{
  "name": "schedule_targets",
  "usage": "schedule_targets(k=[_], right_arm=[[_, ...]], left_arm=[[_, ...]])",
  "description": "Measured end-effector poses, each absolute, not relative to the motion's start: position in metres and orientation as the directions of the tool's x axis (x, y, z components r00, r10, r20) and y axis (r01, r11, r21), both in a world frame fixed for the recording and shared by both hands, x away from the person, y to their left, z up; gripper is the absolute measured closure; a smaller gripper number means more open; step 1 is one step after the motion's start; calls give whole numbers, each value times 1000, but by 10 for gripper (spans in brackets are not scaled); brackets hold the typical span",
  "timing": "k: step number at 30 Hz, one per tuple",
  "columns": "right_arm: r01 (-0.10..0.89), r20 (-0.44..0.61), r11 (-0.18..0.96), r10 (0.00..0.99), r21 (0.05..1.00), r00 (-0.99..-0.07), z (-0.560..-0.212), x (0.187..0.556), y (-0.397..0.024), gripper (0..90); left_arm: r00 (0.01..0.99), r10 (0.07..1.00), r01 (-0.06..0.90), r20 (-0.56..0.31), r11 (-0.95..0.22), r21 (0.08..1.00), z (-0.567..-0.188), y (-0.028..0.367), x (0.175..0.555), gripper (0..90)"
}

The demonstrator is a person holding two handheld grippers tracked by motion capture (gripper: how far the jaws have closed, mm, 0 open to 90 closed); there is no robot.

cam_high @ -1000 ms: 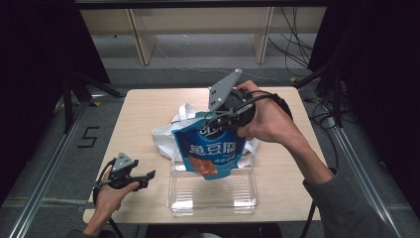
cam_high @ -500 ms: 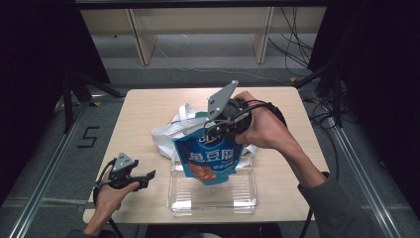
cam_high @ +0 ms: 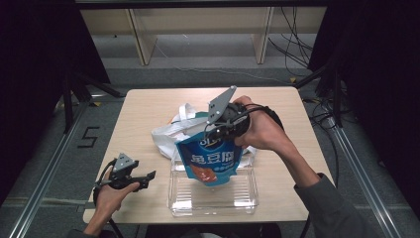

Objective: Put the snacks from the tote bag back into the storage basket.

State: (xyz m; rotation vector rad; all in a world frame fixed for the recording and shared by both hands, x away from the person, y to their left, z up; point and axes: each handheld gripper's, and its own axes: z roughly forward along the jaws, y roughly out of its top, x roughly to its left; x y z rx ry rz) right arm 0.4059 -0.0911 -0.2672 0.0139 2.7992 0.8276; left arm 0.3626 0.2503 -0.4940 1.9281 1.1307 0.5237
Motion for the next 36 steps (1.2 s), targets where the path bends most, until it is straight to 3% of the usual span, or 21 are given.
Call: schedule_targets(k=[10,11,14,15,19,21,23,26,30,31,32,36], right_arm=[[-44,-173,841,60,539,-983,-277,413,-94,900],[-27,-180,837,86,546,-980,-279,411,-94,900],[-18,-164,841,84,540,-983,-282,411,-95,900],[-37,-174,843,68,537,-982,-283,413,-96,900],[2,-157,837,105,547,-982,-285,414,-101,895],[-4,-158,833,101,554,-982,-284,414,-102,845],[-1,-176,821,121,571,-977,-281,412,-104,809],[25,-179,790,169,612,-969,-276,411,-110,677],[57,-179,762,223,645,-958,-273,408,-119,542],[66,-177,754,238,653,-955,-272,407,-123,499],[74,-170,746,246,662,-954,-272,406,-126,462],[98,-122,725,245,681,-962,-274,405,-139,402]], left_arm=[[534,846,518,-19,-309,798,-493,253,362,201],[516,856,512,-46,-265,817,-494,250,363,201],[513,856,517,-60,-253,818,-496,248,362,201],[534,845,519,-24,-305,799,-494,252,362,201],[515,855,519,-56,-260,814,-495,248,362,201],[531,847,526,-28,-303,795,-495,252,362,201],[519,853,512,-43,-271,815,-495,249,363,201],[536,844,514,-19,-309,801,-494,252,362,201],[514,856,518,-55,-258,816,-496,249,362,200],[539,842,517,-14,-317,795,-494,253,362,201],[529,848,524,-27,-302,796,-495,252,362,201],[515,856,518,-54,-261,815,-496,249,362,201]])
